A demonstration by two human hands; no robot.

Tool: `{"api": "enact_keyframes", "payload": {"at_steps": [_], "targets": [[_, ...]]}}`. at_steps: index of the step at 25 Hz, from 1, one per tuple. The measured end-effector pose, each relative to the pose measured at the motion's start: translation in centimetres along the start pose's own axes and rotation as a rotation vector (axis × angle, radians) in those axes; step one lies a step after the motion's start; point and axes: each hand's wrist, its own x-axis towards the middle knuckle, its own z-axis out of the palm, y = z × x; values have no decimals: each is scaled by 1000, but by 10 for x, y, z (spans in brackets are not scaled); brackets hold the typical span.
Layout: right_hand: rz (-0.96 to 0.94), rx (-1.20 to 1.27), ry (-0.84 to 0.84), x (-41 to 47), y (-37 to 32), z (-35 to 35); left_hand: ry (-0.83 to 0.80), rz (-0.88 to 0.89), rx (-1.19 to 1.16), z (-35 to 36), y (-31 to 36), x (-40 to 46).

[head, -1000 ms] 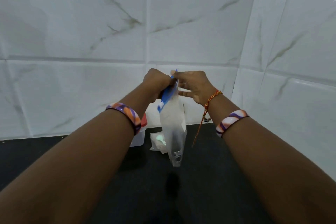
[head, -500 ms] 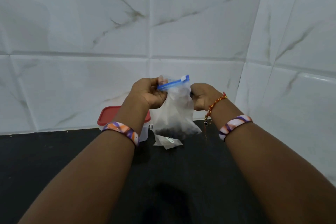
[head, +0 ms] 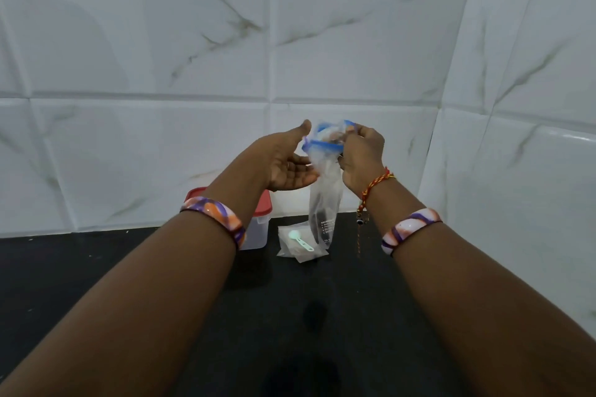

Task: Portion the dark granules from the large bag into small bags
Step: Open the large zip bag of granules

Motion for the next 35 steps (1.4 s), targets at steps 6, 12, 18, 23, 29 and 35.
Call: {"api": "enact_keyframes", "payload": {"at_steps": [6, 12, 18, 23, 29, 35], "targets": [[211, -294, -190, -13, -17, -17, 51, 190, -294, 5, -12, 12], [576, 125, -271, -12, -6, -33, -147, 233, -576, -2, -34, 10], [571, 333, 1, 5, -8, -23, -137, 143, -487, 7, -47, 3], [396, 21, -113, 7, 8, -27, 211, 275, -41, 7, -28, 9], [249, -150, -236, -3, 8, -20, 95, 160, -75, 8, -21, 7], [438, 37, -328, -14, 21, -23, 0, 22, -627, -10, -24, 7]]}}
